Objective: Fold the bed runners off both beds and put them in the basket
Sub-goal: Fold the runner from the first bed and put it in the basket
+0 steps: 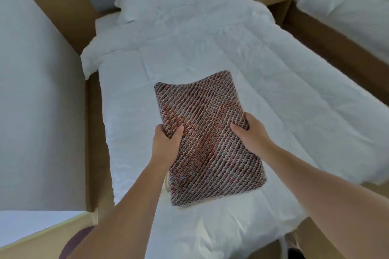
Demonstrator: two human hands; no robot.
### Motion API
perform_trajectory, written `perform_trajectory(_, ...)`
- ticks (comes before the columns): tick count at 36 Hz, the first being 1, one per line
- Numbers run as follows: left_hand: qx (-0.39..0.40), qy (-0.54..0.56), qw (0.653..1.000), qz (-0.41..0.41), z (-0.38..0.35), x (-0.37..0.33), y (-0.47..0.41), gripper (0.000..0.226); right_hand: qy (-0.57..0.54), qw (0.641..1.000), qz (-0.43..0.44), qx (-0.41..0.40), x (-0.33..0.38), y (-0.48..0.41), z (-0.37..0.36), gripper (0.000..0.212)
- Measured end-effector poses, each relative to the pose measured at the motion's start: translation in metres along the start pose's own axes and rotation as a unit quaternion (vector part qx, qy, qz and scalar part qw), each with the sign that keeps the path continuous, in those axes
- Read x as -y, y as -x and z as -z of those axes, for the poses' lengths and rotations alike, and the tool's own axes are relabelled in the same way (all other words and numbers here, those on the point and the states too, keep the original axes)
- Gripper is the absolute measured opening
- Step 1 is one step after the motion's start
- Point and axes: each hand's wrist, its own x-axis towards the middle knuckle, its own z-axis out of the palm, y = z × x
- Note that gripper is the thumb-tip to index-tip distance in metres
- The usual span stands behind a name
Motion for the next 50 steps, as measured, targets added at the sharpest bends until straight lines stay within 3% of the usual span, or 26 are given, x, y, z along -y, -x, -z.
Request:
perform_trajectory(8, 0.089, -0.055, 0.983, -0.150, -0.071, -0.138, 0.046, 0.033, -0.058, 0.985, 0.028, -0.159, -0.004, 0.068, 0.160, 0.038)
perform_trajectory(16, 0.228, -0.038, 0.938, -0.258, -0.200, -0.249, 0.131, 0.030, -0.110, 0.946, 0.029, -0.303, -0.078, 0.149, 0.313, 0.036)
perform_trajectory(22, 0.326, -0.033, 0.903, -0.278, -0.323, -0.294, 0.220, 0.037, -0.124, 0.915, 0.002, -0.383, -0.162, 0.221, 0.417, 0.027)
perform_trajectory(29, 0.438, -0.002, 0.865, -0.243, -0.451, -0.334, 0.320, 0.050, -0.108, 0.882, -0.051, -0.456, -0.252, 0.297, 0.517, 0.031)
perform_trajectory(36, 0.482, 0.007, 0.840, -0.251, -0.540, -0.362, 0.379, 0.049, -0.120, 0.863, -0.081, -0.485, -0.304, 0.339, 0.591, 0.034)
perform_trajectory(45, 0.523, 0.018, 0.799, -0.297, -0.657, -0.416, 0.393, 0.031, -0.184, 0.823, -0.106, -0.527, -0.363, 0.321, 0.663, 0.023)
perform_trajectory(50, 0.546, 0.029, 0.773, -0.321, -0.735, -0.454, 0.378, 0.027, -0.166, 0.808, -0.138, -0.548, -0.386, 0.277, 0.715, 0.021)
